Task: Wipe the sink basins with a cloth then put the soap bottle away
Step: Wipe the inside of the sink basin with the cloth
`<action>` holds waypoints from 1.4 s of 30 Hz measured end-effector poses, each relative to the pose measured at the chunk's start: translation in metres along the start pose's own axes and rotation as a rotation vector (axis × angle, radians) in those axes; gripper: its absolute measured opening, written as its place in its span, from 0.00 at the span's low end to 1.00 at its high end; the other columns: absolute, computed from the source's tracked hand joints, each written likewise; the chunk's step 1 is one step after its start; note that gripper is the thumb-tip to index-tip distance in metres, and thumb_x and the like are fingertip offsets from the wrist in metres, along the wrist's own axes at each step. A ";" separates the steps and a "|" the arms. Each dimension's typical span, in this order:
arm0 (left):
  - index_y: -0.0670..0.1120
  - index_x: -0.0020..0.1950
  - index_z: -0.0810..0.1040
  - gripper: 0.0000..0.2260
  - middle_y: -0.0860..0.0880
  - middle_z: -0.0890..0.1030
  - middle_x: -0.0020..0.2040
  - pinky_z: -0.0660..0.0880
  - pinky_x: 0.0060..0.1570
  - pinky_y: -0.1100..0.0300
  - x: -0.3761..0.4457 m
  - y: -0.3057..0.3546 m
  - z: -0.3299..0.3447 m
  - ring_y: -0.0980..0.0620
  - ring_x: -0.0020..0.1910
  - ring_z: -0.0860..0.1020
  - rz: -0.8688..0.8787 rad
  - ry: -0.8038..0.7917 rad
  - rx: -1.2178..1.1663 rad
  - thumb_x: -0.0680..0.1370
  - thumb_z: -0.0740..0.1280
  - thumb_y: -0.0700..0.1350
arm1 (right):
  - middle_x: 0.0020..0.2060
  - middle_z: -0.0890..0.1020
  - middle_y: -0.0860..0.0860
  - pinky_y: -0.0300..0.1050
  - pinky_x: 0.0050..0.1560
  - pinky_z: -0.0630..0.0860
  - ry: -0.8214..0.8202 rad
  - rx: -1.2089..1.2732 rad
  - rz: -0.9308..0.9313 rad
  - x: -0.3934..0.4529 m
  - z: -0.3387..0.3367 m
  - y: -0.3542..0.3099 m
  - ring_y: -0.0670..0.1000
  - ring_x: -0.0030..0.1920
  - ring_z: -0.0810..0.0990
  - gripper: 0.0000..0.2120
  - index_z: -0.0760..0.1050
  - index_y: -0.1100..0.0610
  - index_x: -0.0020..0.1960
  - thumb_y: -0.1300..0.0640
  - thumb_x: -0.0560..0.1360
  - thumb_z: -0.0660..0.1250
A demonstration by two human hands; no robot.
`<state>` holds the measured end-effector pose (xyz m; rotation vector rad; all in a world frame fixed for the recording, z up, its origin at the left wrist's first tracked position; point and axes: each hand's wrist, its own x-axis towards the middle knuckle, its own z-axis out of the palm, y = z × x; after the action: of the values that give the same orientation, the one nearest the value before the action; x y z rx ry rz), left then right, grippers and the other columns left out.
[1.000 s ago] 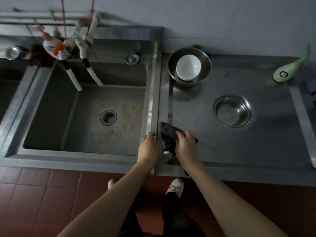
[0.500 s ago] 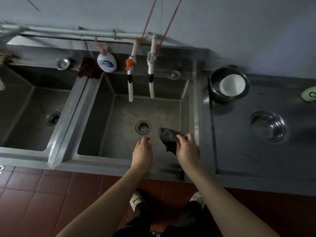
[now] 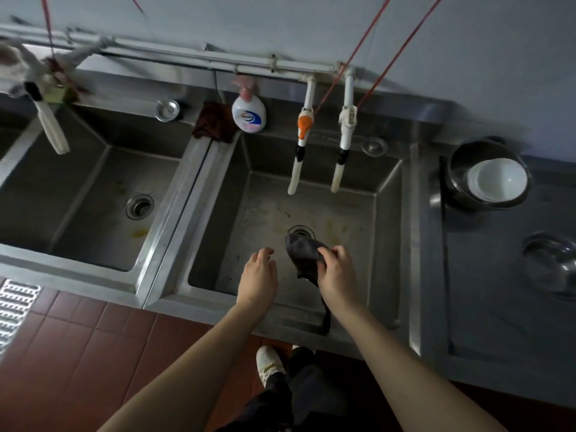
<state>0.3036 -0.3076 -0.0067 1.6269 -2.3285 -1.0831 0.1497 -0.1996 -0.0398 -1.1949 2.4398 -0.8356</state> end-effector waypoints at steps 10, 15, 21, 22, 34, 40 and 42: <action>0.48 0.72 0.71 0.16 0.46 0.76 0.67 0.74 0.64 0.48 0.066 -0.035 -0.019 0.45 0.67 0.72 0.033 0.002 0.198 0.84 0.58 0.47 | 0.55 0.75 0.54 0.52 0.55 0.79 -0.106 0.029 -0.009 0.055 0.072 0.001 0.57 0.54 0.78 0.13 0.79 0.61 0.65 0.61 0.82 0.66; 0.48 0.70 0.73 0.16 0.45 0.76 0.66 0.71 0.62 0.46 0.115 -0.066 -0.036 0.42 0.67 0.72 0.134 -0.016 0.398 0.83 0.58 0.48 | 0.58 0.76 0.56 0.51 0.57 0.79 -0.133 0.035 0.043 0.071 0.109 -0.002 0.57 0.57 0.78 0.14 0.78 0.60 0.66 0.59 0.82 0.67; 0.51 0.72 0.72 0.17 0.48 0.72 0.71 0.66 0.71 0.46 0.183 -0.096 -0.058 0.45 0.73 0.65 0.336 -0.050 0.570 0.82 0.63 0.48 | 0.63 0.75 0.57 0.50 0.63 0.76 -0.127 0.010 0.095 0.105 0.160 -0.014 0.57 0.63 0.76 0.16 0.76 0.61 0.70 0.58 0.83 0.65; 0.51 0.71 0.72 0.17 0.49 0.72 0.71 0.66 0.71 0.46 0.194 -0.100 -0.061 0.45 0.74 0.65 0.364 -0.051 0.594 0.82 0.63 0.47 | 0.63 0.75 0.57 0.49 0.64 0.75 -0.127 0.006 0.113 0.112 0.169 -0.016 0.57 0.63 0.76 0.17 0.76 0.61 0.70 0.58 0.84 0.64; 0.46 0.77 0.67 0.25 0.46 0.66 0.77 0.51 0.80 0.42 0.292 -0.125 -0.090 0.43 0.80 0.57 0.597 -0.014 0.749 0.79 0.62 0.38 | 0.60 0.76 0.57 0.55 0.56 0.79 -0.153 -0.089 0.162 0.196 0.267 0.001 0.61 0.59 0.78 0.17 0.75 0.56 0.70 0.56 0.83 0.62; 0.45 0.79 0.64 0.24 0.45 0.62 0.81 0.51 0.79 0.40 0.295 -0.140 -0.091 0.45 0.82 0.53 0.623 -0.019 0.697 0.82 0.51 0.43 | 0.74 0.71 0.58 0.61 0.68 0.73 -0.242 -0.279 0.023 0.196 0.305 0.019 0.63 0.72 0.71 0.26 0.69 0.54 0.77 0.51 0.81 0.66; 0.43 0.77 0.67 0.24 0.44 0.64 0.79 0.53 0.79 0.40 0.296 -0.139 -0.089 0.45 0.81 0.56 0.628 -0.005 0.670 0.82 0.50 0.44 | 0.79 0.65 0.57 0.62 0.75 0.66 -0.277 -0.322 -0.049 0.194 0.316 0.024 0.62 0.79 0.64 0.29 0.64 0.52 0.80 0.49 0.82 0.65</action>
<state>0.3281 -0.6279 -0.1138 0.8377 -3.0664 -0.1831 0.1727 -0.4589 -0.3058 -1.3797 2.3768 -0.2671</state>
